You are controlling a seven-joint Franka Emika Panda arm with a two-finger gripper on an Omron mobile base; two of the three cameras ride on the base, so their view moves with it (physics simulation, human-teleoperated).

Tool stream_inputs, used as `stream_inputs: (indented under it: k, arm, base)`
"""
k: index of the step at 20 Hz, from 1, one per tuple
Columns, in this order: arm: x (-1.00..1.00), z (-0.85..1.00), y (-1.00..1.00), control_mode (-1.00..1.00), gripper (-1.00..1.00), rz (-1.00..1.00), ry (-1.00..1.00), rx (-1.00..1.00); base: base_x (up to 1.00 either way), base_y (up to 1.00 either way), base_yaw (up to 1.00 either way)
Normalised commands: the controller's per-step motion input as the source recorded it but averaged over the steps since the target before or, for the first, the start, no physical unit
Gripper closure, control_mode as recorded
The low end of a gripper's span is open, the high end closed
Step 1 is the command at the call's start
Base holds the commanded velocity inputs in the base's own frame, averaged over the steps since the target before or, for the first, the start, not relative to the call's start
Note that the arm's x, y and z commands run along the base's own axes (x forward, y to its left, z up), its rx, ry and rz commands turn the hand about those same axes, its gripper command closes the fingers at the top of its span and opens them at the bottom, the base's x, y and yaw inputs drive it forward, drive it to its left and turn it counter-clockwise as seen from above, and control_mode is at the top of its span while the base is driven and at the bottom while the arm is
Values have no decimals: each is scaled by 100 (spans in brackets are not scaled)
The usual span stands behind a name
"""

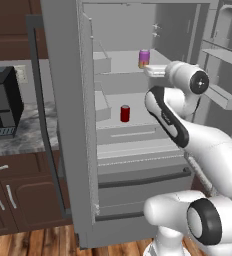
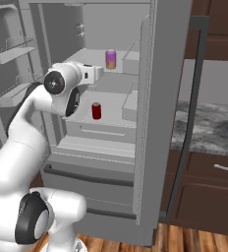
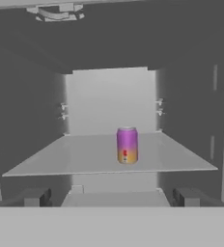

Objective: Open the fridge, grab two sodas, and place both sodas inside the bowl with ice on the dining counter.

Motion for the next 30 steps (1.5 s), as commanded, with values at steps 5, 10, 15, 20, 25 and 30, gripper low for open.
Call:
stream_inputs:
  k: [5,10,15,20,25,30]
  arm:
    - [48,0,-7,-100,-100,0,0,0]
    - [47,0,-5,-100,-100,0,0,0]
    - [-3,-2,-8,-100,-100,0,0,0]
    - [-37,-3,-2,-100,-100,0,-3,0]
    - [0,0,0,100,-100,0,0,0]
    - [0,0,0,100,-100,0,0,0]
  base:
    - [0,0,0]
    - [0,0,0]
    - [0,0,0]
    - [0,0,0]
    - [8,0,0]
    - [29,0,0]
